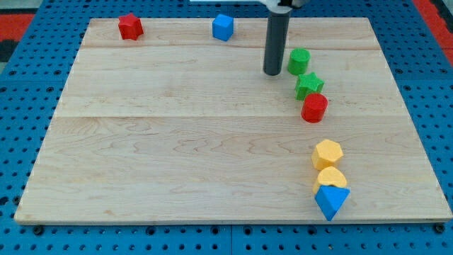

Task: Push the green circle towards top right

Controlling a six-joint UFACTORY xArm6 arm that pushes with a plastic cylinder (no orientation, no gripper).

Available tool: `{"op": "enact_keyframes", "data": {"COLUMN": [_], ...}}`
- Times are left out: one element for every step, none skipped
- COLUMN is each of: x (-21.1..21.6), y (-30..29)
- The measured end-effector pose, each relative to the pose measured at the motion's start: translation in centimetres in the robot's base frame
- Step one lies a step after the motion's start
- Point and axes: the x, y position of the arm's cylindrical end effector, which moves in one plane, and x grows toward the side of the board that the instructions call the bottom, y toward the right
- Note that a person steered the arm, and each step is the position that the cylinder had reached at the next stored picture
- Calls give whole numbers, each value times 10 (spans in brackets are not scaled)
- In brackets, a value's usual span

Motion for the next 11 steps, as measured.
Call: {"op": "enact_keyframes", "data": {"x": [0, -8, -44, -54, -9, -32, -60, -63, -75, -98, -72], "y": [53, 64, 71, 86, 98, 117, 117, 114, 111, 111, 116]}}
